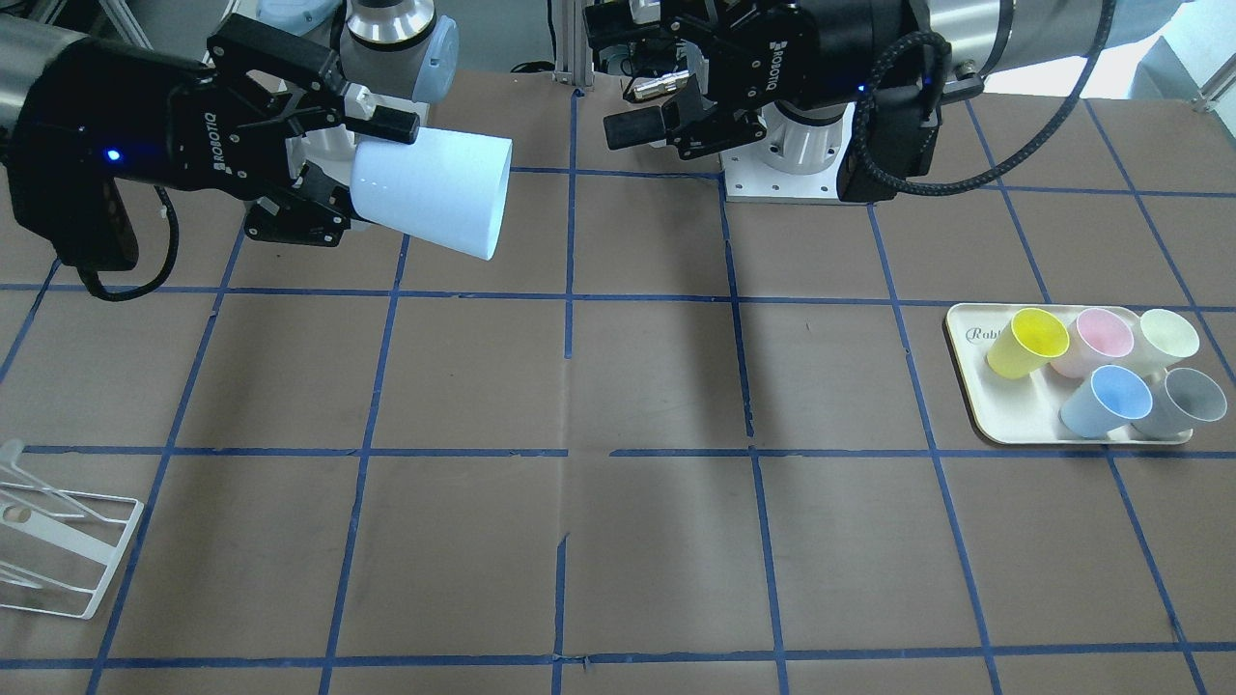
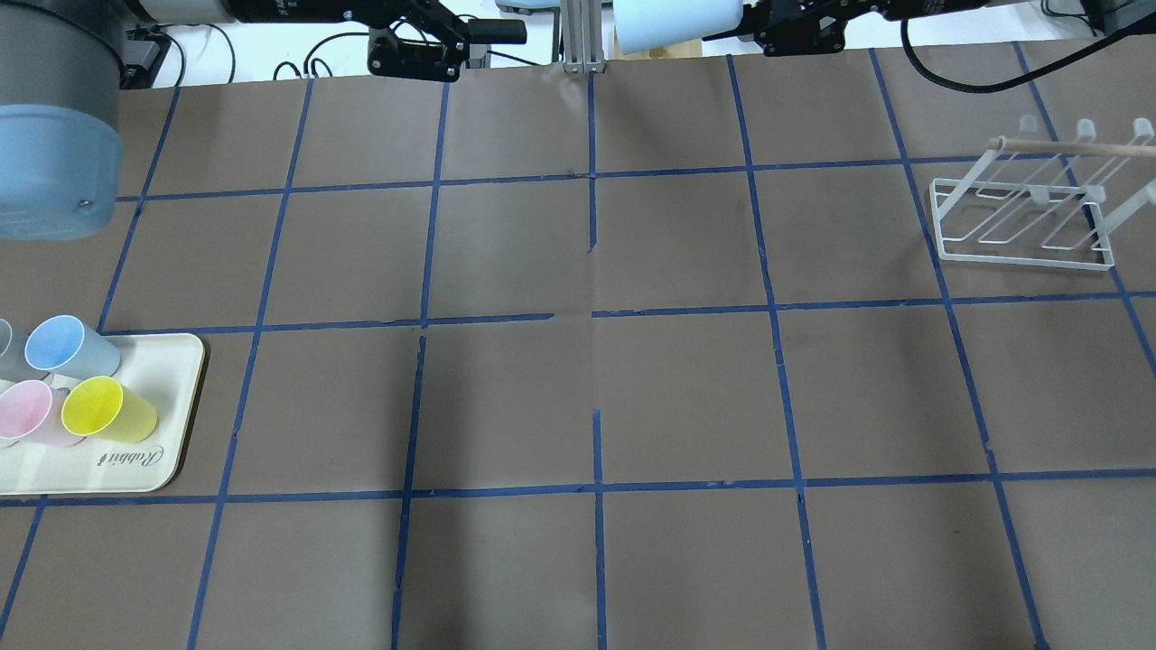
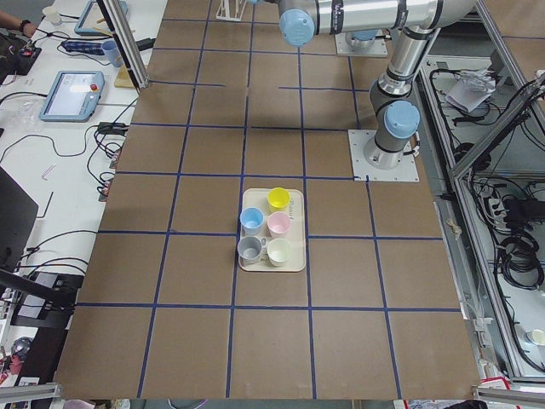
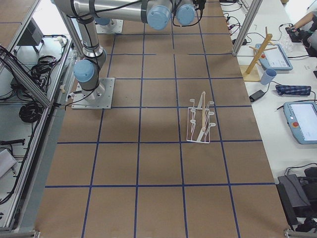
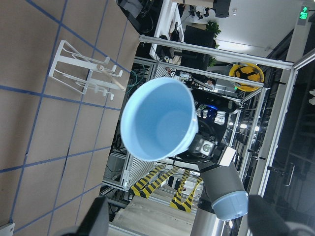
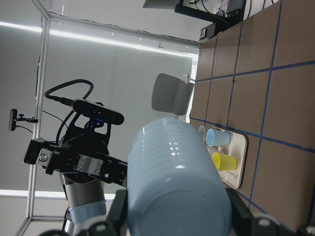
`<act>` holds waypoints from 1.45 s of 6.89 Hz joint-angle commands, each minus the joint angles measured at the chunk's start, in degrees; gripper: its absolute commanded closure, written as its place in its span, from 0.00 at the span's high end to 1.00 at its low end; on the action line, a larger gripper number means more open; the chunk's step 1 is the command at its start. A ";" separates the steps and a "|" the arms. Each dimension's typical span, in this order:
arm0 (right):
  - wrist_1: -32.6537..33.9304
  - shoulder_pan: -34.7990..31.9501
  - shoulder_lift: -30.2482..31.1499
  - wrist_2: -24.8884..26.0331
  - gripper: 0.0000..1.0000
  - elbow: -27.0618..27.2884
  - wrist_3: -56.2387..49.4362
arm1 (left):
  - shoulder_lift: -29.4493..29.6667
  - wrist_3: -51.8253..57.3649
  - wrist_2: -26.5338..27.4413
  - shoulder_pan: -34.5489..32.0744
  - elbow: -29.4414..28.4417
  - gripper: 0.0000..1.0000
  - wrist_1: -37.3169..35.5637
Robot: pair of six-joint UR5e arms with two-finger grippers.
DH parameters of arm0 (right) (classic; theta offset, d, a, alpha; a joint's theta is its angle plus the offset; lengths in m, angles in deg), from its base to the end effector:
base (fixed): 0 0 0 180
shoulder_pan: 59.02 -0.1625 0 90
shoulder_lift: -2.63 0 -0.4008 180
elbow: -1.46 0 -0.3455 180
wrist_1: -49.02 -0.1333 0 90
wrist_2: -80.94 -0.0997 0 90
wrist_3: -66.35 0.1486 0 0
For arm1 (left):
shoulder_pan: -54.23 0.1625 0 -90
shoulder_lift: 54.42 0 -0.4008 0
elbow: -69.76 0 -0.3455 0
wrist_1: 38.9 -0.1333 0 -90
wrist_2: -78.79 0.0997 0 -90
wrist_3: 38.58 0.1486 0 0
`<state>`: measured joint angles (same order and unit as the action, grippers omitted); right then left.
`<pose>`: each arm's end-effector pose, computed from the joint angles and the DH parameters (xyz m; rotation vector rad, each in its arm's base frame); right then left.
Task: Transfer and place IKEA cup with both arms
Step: 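Grasp the cup rim with the left gripper beside the right gripper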
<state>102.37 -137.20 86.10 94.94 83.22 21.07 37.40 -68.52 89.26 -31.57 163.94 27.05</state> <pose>0.1790 -0.4993 0.4844 -0.0902 1.7711 -0.1670 -0.2450 -0.4787 0.5322 0.2892 -1.7206 -0.0528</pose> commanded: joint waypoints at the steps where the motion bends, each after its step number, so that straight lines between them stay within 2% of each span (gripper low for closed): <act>1: 0.00 -2.14 0.19 -0.03 0.50 0.07 0.55 | 2.21 -2.05 -0.46 -1.73 -0.05 1.00 -4.86; 6: -0.08 -3.47 0.99 -0.03 0.53 0.07 0.55 | 5.38 -2.23 -0.80 -4.03 -1.81 1.00 -6.45; 7: -0.08 -3.47 0.99 -0.03 0.53 0.07 0.55 | 5.39 -2.84 -0.89 -5.51 -1.89 0.97 -6.45; 8: 0.00 -3.47 0.99 -0.03 0.53 0.15 0.46 | 5.73 -2.84 -0.81 -6.13 -1.90 0.92 -6.62; 10: 0.00 -3.47 0.81 -0.03 0.54 0.15 0.73 | 5.83 -3.02 -0.98 -6.23 -1.90 0.67 -6.89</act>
<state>102.36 -140.67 87.00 94.91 83.36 21.64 43.16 -71.42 88.37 -37.61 162.05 20.30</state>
